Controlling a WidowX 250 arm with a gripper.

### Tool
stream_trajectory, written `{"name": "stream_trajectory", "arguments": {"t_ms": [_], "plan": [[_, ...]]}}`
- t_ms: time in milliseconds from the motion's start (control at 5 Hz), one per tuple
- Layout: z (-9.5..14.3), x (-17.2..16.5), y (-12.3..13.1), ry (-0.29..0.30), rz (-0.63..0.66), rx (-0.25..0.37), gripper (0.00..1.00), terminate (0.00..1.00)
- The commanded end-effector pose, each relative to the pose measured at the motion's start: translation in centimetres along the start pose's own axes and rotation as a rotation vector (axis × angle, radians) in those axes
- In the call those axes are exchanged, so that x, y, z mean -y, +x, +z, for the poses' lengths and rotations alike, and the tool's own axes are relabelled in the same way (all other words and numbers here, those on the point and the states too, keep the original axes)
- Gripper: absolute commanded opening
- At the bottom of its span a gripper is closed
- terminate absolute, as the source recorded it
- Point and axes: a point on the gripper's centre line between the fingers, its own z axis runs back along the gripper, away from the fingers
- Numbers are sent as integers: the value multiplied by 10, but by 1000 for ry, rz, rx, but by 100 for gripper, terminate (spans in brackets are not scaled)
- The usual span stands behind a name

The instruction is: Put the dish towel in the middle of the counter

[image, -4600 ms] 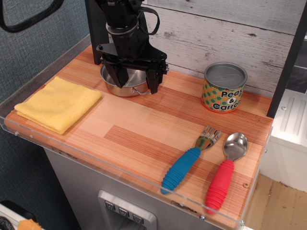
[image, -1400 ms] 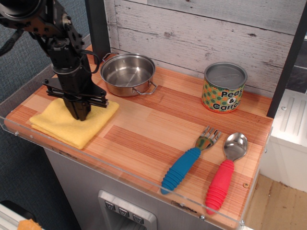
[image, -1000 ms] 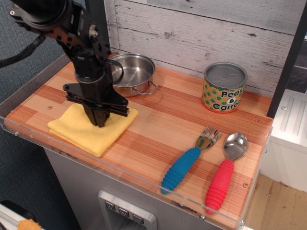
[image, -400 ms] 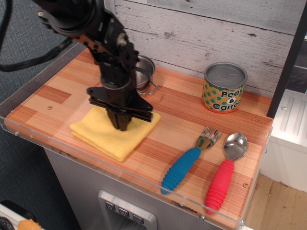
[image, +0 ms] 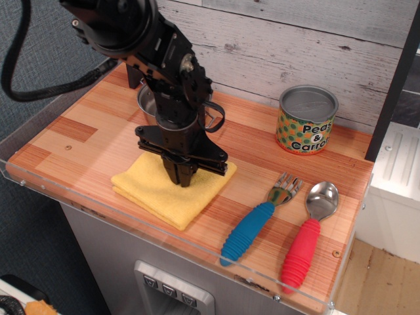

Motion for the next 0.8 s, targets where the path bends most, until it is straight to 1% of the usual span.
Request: {"name": "stream_trajectory", "arguments": {"t_ms": [0, 200, 400, 600], "plan": [[8, 11, 0, -20, 50, 5, 0, 0], [7, 10, 0, -4, 63, 5, 0, 0], [10, 7, 1, -3, 57, 14, 0, 0], [20, 5, 5, -3, 47, 42, 100, 0]]}}
